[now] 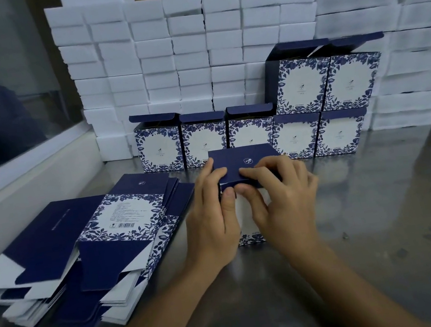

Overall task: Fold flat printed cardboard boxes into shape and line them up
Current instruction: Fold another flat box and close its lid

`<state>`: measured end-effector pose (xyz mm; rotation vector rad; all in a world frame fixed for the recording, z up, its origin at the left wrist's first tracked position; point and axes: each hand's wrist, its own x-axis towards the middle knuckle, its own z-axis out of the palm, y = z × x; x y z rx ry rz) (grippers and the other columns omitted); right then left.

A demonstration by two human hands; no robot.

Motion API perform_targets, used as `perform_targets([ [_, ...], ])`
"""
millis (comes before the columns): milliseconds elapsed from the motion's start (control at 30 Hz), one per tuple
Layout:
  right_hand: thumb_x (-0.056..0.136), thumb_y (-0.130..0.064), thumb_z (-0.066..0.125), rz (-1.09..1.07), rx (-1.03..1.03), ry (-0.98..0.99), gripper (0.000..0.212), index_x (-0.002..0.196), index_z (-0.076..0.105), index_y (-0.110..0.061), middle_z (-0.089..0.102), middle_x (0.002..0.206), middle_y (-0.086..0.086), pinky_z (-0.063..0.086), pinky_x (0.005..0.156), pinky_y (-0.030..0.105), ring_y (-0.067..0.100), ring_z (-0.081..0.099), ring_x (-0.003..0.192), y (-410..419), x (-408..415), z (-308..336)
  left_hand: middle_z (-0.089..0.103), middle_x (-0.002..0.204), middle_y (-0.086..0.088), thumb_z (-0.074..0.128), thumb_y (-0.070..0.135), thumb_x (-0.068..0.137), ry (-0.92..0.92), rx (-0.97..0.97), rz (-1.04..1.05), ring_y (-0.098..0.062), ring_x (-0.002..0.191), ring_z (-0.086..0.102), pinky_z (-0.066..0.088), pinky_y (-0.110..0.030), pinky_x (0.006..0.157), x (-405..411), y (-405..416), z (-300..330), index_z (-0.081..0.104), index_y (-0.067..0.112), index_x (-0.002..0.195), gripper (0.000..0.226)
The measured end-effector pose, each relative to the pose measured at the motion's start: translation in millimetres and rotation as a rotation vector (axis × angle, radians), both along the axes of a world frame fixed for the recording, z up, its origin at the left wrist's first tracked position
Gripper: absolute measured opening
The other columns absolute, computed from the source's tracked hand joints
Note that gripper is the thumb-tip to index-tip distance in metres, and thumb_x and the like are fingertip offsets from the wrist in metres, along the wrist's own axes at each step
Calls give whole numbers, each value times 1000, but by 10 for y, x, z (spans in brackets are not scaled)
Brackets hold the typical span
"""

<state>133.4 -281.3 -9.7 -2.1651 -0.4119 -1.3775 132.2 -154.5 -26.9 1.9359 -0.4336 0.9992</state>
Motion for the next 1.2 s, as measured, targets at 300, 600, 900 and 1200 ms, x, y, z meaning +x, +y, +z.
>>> perform_targets([
  [300, 98, -42, 47, 215, 270, 153, 40, 117, 59, -10, 45, 136, 9, 52, 81, 32, -3, 46, 108, -137, 86, -114, 33, 155, 7, 31, 41, 100, 21, -6, -36, -2, 138, 37, 36, -5, 96, 65, 56, -28, 38, 31, 135, 37],
  [600, 97, -35, 53, 253, 315, 180, 24, 113, 62, -19, 47, 132, -2, 44, 76, 10, -17, 50, 102, -193, 142, -129, 33, 155, 7, 32, 40, 100, 23, -2, -39, 1, 137, 36, 34, -4, 97, 95, 72, -30, 40, 27, 136, 39],
  [900, 99, -41, 46, 367, 513, 331, 9, 105, 46, -49, 62, 96, -16, 50, 68, 24, 0, 61, 83, -305, 176, -128, 52, 134, 4, 30, 44, 99, 85, 37, -13, -14, 111, 55, 41, -19, 84, 91, 110, -51, 40, 26, 141, 46],
  [1200, 103, -21, 49, 185, 372, 254, 24, 125, 56, -26, 59, 114, -8, 52, 78, 39, 3, 55, 93, -235, 105, -162, 42, 144, 1, 31, 47, 99, 74, 173, 85, -11, 110, 54, 49, -31, 77, 42, 91, -52, 27, 28, 146, 50],
])
